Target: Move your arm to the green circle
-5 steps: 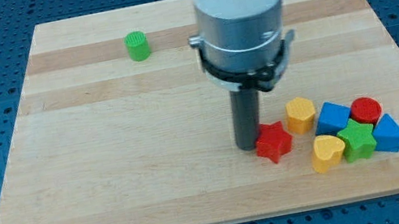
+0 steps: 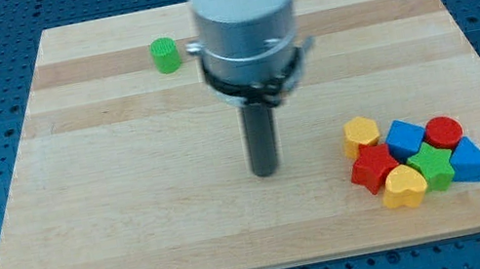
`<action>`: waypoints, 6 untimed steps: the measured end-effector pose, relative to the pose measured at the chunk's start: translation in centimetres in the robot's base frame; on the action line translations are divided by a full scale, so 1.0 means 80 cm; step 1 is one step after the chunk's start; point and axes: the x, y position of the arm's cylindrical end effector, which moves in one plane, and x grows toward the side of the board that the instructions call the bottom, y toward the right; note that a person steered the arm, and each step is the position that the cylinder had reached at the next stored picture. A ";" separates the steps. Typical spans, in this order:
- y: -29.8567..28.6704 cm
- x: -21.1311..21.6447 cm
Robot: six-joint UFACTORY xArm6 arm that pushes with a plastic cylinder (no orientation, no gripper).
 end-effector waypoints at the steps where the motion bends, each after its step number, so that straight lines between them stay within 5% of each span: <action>1: -0.080 -0.060; 3: -0.246 -0.169; 4: -0.264 -0.222; 6: -0.164 -0.261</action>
